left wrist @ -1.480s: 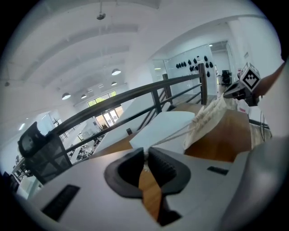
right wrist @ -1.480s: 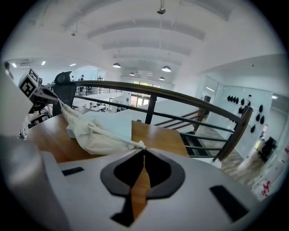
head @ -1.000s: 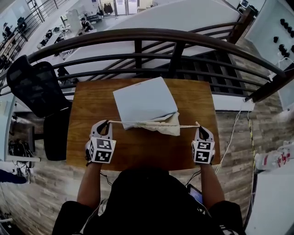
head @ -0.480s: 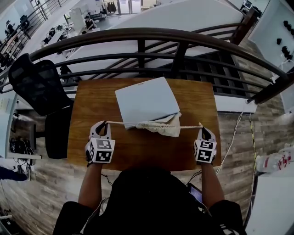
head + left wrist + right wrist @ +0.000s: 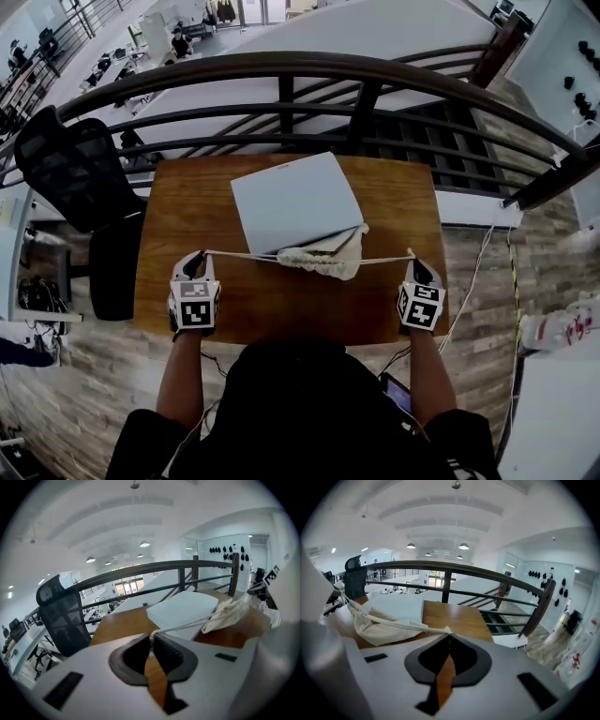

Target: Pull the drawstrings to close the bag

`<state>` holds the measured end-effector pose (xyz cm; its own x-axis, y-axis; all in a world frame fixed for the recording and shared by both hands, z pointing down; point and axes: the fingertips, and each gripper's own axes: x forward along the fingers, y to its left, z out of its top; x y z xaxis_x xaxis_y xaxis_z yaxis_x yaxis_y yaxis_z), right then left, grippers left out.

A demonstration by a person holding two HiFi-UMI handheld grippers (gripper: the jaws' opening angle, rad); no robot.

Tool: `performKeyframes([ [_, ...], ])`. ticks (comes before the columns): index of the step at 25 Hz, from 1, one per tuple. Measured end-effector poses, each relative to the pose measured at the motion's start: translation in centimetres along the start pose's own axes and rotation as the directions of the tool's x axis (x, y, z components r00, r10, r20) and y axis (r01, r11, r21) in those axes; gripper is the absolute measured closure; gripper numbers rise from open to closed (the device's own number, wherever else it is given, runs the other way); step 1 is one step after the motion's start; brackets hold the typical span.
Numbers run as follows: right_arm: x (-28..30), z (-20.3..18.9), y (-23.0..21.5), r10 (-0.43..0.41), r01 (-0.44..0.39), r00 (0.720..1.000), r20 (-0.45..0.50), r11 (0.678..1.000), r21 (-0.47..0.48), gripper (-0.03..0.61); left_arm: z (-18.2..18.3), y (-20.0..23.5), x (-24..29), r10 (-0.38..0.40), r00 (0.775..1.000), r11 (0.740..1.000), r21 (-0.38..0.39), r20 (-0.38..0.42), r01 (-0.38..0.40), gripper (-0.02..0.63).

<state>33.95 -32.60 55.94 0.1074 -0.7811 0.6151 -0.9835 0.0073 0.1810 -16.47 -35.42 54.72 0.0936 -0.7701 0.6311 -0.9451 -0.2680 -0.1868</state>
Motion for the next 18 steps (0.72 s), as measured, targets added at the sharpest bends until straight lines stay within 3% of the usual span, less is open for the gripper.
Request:
performKeyframes([
  [9,-0.2,1.1,0.7,0.017,-0.017,1.000,0.016,1.000,0.022,0.579,-0.1,-1.2,-0.1,-0.016,1.000,1.000,-0.007,0.002,0.016,0.578],
  [12,0.0,0.7,-0.2,0.017,-0.018,1.000,0.004,0.998,0.056,0.580,-0.2,0.0,-0.1,0.013,1.000,1.000,0.000,0.005,-0.013,0.578],
  [16,0.8,-1.7,-3.2,0.019,-0.009,0.999,-0.050,0.982,0.191,0.580,-1.8,1.6,0.4,-0.016,1.000,0.990,-0.144,-0.008,0.015,0.578],
  [18,0.6,-2.0,-2.7,0.007,0.001,0.999,-0.052,0.988,0.157,0.581,-2.7,1.4,0.4,0.004,1.000,0.992,-0.127,-0.031,-0.008,0.578],
])
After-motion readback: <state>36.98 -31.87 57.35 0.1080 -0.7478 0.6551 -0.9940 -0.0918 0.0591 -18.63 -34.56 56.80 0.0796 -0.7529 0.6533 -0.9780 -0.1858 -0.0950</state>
